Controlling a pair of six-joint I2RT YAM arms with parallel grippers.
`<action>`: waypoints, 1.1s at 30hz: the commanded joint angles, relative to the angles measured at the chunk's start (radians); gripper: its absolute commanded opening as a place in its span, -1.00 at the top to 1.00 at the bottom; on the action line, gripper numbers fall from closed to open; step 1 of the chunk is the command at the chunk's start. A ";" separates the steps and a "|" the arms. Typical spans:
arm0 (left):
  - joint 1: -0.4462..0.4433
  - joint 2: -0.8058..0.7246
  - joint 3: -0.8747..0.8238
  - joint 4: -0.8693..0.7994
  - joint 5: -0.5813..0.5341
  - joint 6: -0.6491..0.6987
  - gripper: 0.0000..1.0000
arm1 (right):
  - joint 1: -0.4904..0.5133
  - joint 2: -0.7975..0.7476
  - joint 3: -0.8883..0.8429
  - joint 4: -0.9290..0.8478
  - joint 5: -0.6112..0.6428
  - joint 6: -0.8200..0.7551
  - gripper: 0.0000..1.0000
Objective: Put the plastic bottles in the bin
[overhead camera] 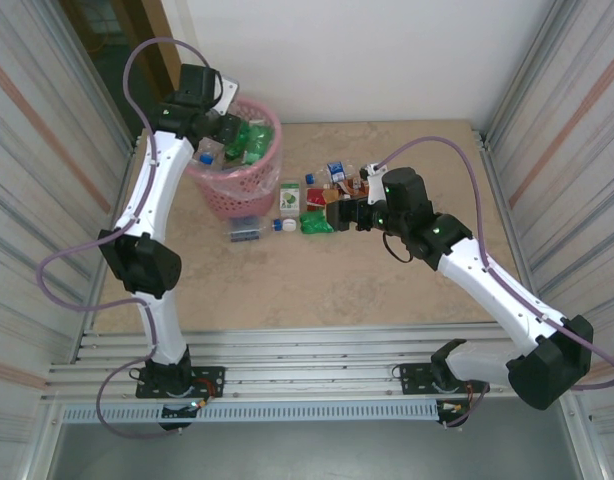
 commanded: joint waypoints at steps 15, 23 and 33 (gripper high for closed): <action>0.007 0.149 0.127 -0.058 -0.051 0.132 -0.20 | -0.007 -0.018 -0.024 0.019 0.018 0.026 -0.95; 0.001 0.171 0.149 -0.085 -0.029 0.134 -0.52 | -0.006 -0.008 -0.017 0.017 0.011 0.023 -0.95; 0.000 0.135 0.186 -0.082 -0.047 0.099 -0.30 | -0.006 -0.009 -0.017 0.022 0.010 0.020 -0.95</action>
